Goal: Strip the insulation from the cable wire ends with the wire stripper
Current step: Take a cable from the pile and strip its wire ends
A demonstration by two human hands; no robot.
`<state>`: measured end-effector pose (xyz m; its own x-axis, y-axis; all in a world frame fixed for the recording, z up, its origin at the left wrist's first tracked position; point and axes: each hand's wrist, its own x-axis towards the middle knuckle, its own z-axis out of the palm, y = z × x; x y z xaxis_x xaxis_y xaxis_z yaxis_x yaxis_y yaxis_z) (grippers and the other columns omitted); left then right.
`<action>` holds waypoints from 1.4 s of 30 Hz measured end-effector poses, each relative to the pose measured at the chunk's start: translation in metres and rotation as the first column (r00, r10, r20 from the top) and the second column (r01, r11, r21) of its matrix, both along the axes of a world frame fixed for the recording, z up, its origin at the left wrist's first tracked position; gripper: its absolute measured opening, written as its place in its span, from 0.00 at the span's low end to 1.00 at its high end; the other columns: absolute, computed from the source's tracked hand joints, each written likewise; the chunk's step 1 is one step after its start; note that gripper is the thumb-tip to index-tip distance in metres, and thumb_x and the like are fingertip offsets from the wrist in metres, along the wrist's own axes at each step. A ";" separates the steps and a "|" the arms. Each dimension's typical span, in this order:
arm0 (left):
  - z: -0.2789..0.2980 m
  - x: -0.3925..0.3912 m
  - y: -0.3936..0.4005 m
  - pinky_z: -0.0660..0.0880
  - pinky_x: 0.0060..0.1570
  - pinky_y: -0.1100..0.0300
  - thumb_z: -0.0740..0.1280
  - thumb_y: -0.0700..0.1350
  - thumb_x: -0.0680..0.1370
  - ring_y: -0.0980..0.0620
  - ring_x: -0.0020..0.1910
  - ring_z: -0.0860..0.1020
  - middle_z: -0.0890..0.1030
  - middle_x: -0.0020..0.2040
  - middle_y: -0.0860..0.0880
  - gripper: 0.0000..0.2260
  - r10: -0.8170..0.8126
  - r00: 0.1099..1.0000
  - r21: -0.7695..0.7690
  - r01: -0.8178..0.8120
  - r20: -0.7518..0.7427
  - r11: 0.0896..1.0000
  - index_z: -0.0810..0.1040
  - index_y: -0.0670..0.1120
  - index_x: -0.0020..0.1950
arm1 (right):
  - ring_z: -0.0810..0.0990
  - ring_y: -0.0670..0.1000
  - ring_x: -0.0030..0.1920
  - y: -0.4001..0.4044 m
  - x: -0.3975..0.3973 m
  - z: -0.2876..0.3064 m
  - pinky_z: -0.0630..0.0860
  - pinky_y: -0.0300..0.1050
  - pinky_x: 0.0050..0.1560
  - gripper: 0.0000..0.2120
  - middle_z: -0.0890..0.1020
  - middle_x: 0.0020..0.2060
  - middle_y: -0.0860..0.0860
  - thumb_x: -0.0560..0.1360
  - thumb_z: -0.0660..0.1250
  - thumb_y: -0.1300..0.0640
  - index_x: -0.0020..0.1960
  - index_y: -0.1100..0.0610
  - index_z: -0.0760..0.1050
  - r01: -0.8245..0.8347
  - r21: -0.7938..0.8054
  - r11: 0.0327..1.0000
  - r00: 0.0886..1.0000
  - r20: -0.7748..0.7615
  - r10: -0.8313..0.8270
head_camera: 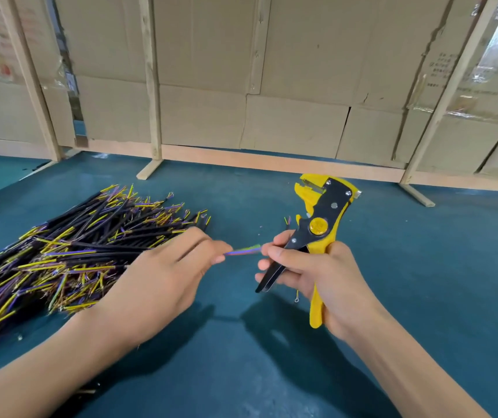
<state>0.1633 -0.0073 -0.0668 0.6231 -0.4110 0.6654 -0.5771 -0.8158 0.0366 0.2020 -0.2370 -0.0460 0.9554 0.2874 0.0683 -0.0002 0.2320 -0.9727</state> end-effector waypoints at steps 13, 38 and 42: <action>0.010 0.006 -0.012 0.77 0.45 0.61 0.62 0.32 0.76 0.52 0.46 0.79 0.80 0.50 0.49 0.22 -0.659 0.751 -0.994 -0.029 0.049 -0.106 0.73 0.42 0.71 | 0.84 0.62 0.41 0.015 -0.013 -0.003 0.83 0.59 0.45 0.02 0.84 0.43 0.64 0.70 0.73 0.64 0.40 0.60 0.84 -0.125 0.163 0.979 0.982 -0.120 0.145; 0.008 -0.002 -0.011 0.73 0.31 0.58 0.60 0.33 0.81 0.46 0.35 0.80 0.84 0.48 0.43 0.12 -0.603 0.797 -0.995 -0.078 -0.028 -0.057 0.74 0.44 0.62 | 0.82 0.64 0.41 0.028 -0.026 -0.008 0.81 0.61 0.47 0.03 0.80 0.40 0.62 0.71 0.72 0.64 0.44 0.63 0.80 -0.327 0.118 0.938 0.912 -0.222 0.345; 0.006 -0.004 -0.009 0.63 0.27 0.66 0.62 0.41 0.83 0.54 0.28 0.69 0.82 0.43 0.53 0.12 -0.413 0.896 -0.945 -0.019 -0.161 0.326 0.83 0.53 0.57 | 0.81 0.62 0.39 0.026 -0.026 -0.002 0.81 0.60 0.45 0.04 0.78 0.39 0.61 0.72 0.71 0.61 0.43 0.63 0.79 -0.283 0.204 0.937 0.917 -0.228 0.327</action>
<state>0.1589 -0.0165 -0.0603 0.8612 0.1742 0.4774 -0.4854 0.0039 0.8743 0.1757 -0.2111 -0.0482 0.8139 0.5733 -0.0943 -0.3389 0.3365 -0.8786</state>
